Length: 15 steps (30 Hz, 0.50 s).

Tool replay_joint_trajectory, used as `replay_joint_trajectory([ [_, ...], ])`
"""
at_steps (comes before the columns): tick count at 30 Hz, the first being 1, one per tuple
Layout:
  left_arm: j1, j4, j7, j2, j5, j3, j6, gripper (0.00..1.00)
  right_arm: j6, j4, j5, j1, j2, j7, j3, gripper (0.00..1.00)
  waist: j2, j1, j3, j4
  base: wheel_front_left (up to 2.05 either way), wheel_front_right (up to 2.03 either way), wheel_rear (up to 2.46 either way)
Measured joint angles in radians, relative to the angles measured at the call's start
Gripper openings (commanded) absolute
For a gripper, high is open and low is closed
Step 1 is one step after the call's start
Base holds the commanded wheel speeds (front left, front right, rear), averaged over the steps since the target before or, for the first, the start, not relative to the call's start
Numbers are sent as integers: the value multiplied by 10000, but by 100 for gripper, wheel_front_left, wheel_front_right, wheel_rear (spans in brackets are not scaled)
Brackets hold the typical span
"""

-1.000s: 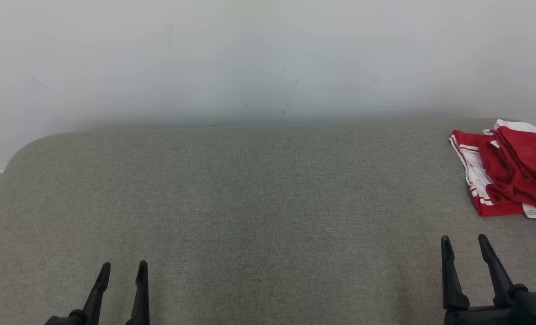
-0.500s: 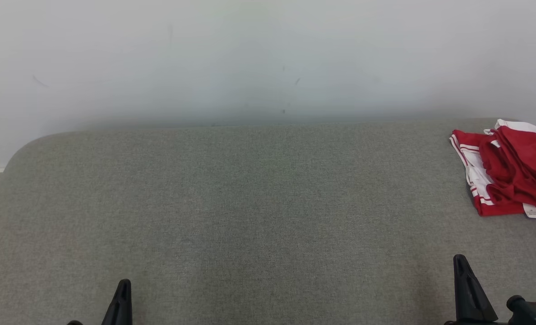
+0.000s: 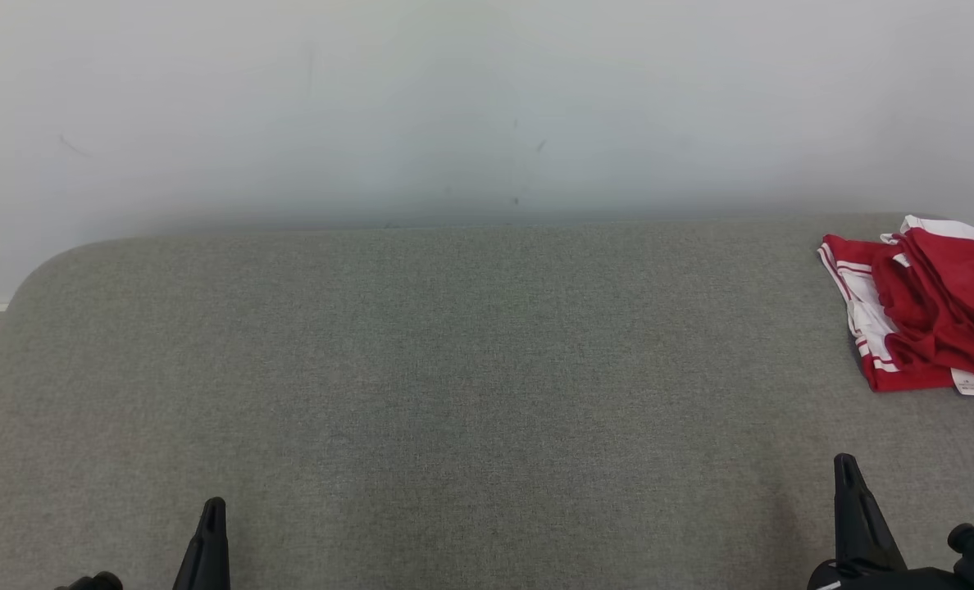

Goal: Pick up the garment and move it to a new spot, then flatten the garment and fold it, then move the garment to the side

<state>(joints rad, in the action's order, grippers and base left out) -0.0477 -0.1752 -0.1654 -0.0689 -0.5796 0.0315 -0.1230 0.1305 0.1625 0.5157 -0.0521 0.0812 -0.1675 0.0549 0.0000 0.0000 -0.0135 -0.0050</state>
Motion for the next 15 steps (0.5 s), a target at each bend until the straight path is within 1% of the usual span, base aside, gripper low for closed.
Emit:
replay_joint_trajectory([
  [15, 278, -159, 583, 27, -2199, 174, -2, 0, -2, 174, 2299, 337, -63, 581, 115, 0, 0, 0, 22, 7, 0, 0, 0],
])
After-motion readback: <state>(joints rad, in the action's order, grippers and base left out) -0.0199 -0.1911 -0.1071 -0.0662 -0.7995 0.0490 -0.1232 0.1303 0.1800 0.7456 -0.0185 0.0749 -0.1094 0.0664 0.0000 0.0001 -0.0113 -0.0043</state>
